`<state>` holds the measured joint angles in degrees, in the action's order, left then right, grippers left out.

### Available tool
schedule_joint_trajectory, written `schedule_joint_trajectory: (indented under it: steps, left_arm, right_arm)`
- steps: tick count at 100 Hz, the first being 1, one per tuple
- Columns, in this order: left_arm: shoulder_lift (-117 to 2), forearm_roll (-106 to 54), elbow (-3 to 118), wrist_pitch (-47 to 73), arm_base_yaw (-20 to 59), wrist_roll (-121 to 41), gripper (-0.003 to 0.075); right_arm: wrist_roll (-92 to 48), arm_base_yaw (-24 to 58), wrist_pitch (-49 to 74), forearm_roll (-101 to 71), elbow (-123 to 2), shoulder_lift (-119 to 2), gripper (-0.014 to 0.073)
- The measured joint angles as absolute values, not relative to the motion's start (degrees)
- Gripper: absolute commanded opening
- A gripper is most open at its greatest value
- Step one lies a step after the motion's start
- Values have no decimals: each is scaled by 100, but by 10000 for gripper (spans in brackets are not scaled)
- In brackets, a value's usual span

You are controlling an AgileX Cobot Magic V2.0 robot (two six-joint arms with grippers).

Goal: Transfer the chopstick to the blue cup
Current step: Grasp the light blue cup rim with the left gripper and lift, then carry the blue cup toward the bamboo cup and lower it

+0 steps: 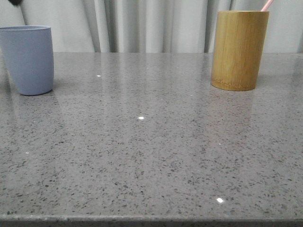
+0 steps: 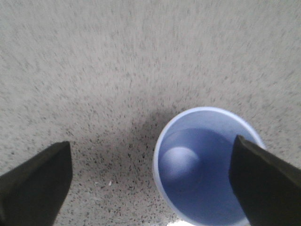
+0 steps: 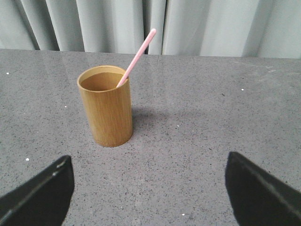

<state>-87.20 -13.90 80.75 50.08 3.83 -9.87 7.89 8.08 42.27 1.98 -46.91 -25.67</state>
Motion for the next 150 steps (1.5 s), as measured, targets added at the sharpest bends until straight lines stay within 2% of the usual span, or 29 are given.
schedule_joint_trajectory:
  steps: [17,31,40,54,86,118,150]
  left_arm:
    - [-9135,-1390,8096,5108,383,-987,518]
    - [-9264,-1390,8096,5121,383,-987,385]
    - [-9266,-1390,8096,5121,383,-987,256]
    - [-9266,-1441,8112,5131,383,-987,-14]
    - [-9289,-1562,8971,5881,521,-987,-19]
    - [-9711,-1489,10301,6250,1929,-987,-19]
    - [-10702,-1273,10753,6114,2931,-987,-19]
  right_arm:
    - [777,808,4227,198,-4691,-2567,645]
    - [777,808,4227,198,-4691,-2567,645]
    - [777,808,4227,198,-4691,-2567,645]
    - [777,808,4227,198,-4691,-2567,645]
    - [777,808,4227,198,-4691,-2567,645]
    - [777,808,4227,188,-4691,-2567,645]
    - [777,808,4227,175,-4691,-2567,645]
